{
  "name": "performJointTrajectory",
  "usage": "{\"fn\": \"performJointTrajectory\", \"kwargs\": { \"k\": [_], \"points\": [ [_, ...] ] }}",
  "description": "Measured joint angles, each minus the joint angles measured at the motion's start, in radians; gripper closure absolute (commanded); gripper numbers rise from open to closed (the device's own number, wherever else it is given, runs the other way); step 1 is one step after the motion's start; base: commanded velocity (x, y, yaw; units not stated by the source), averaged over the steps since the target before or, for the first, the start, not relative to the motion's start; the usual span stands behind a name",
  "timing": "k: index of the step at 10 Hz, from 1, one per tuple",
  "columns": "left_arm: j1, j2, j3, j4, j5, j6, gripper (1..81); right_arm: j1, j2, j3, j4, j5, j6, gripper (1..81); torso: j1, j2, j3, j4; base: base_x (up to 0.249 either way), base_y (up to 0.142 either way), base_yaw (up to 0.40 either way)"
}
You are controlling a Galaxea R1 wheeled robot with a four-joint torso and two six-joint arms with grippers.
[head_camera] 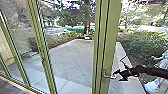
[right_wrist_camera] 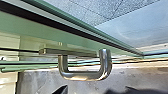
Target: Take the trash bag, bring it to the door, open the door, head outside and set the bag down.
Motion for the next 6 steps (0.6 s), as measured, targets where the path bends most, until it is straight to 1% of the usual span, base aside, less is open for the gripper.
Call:
{"fn": "performJointTrajectory", "kwargs": {
  "k": [4, 6],
  "points": [
    [0.000, 0.000, 0.000, 0.000, 0.000, 0.000, 81.1, -0.041, 0.067, -0.127, 0.001, 0.011, 0.023, 1.0, 0.000, 0.000, -0.001, 0.000, 0.000, 0.000, 0.000],
    [0.000, 0.000, 0.000, 0.000, 0.000, 0.000, 81.1, -0.041, 0.100, -0.191, 0.001, 0.013, 0.039, 1.0, 0.000, 0.000, -0.001, 0.000, 0.000, 0.000, 0.000]
  ]
}}
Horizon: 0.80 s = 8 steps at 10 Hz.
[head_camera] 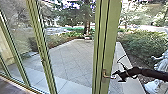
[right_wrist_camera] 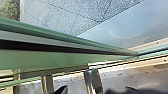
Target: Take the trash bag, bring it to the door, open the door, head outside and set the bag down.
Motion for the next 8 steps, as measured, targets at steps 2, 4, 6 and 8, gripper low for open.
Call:
{"fn": "performJointTrajectory", "kwargs": {
  "k": [2, 4, 6, 8],
  "points": [
    [0.000, 0.000, 0.000, 0.000, 0.000, 0.000, 81.1, -0.008, 0.037, -0.047, 0.001, -0.001, 0.008, 1.0, 0.000, 0.000, 0.000, 0.000, 0.000, 0.000, 0.000],
    [0.000, 0.000, 0.000, 0.000, 0.000, -0.001, 81.1, -0.031, 0.082, -0.109, 0.000, -0.007, 0.012, 1.0, 0.000, 0.000, 0.000, 0.000, 0.000, 0.000, 0.000],
    [0.000, 0.000, 0.000, 0.000, 0.000, -0.003, 81.1, -0.049, 0.122, -0.156, 0.001, -0.007, 0.015, 1.0, 0.001, 0.000, 0.000, 0.000, 0.000, 0.000, 0.000],
    [0.000, 0.000, 0.000, 0.000, 0.000, -0.003, 81.1, -0.073, 0.138, -0.199, 0.002, 0.004, 0.018, 1.0, 0.001, 0.000, 0.000, 0.000, 0.000, 0.000, 0.000]
  ]
}}
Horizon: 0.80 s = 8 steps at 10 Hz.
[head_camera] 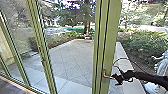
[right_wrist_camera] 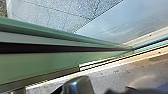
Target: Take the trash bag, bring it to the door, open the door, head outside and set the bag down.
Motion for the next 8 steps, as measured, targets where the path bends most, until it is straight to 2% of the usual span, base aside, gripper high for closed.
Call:
{"fn": "performJointTrajectory", "kwargs": {
  "k": [4, 8],
  "points": [
    [0.000, 0.000, 0.000, 0.000, 0.000, 0.000, 81.1, -0.017, 0.037, -0.063, 0.011, 0.021, -0.005, 1.0, 0.000, 0.000, 0.000, 0.000, 0.000, 0.000, 0.000],
    [0.006, 0.000, 0.000, 0.000, 0.000, 0.000, 81.1, -0.029, 0.102, -0.174, 0.016, 0.006, -0.009, 1.0, -0.002, 0.000, 0.001, 0.000, 0.000, 0.000, 0.000]
  ]
}}
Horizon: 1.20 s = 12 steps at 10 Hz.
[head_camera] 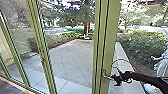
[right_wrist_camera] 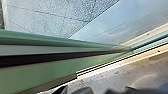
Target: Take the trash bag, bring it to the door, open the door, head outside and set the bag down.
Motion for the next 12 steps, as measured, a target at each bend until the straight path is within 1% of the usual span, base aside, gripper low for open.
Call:
{"fn": "performJointTrajectory", "kwargs": {
  "k": [2, 7, 8, 10, 12],
  "points": [
    [0.000, 0.000, 0.000, 0.000, 0.000, 0.000, 81.1, -0.035, 0.037, -0.057, -0.006, 0.039, -0.002, 1.0, 0.000, 0.000, 0.000, 0.000, 0.000, 0.000, 0.000],
    [0.000, 0.000, 0.000, 0.000, 0.000, 0.000, 81.1, -0.071, 0.046, -0.048, -0.011, 0.113, -0.001, 1.0, 0.000, -0.001, 0.001, 0.000, 0.000, 0.000, 0.000],
    [0.002, 0.000, 0.000, 0.000, 0.000, 0.000, 81.1, -0.084, 0.051, -0.051, -0.012, 0.137, 0.010, 1.0, 0.000, -0.001, 0.001, 0.000, 0.000, 0.000, 0.000],
    [0.005, 0.000, 0.000, 0.000, 0.000, 0.000, 81.1, -0.100, 0.071, -0.082, -0.002, 0.158, 0.023, 1.0, -0.001, -0.001, 0.002, 0.000, 0.000, 0.000, 0.000],
    [0.008, -0.001, 0.000, 0.000, -0.001, -0.001, 81.1, -0.111, 0.105, -0.130, -0.004, 0.168, 0.024, 1.0, -0.001, -0.001, 0.002, 0.000, 0.000, 0.000, 0.000]
  ]
}}
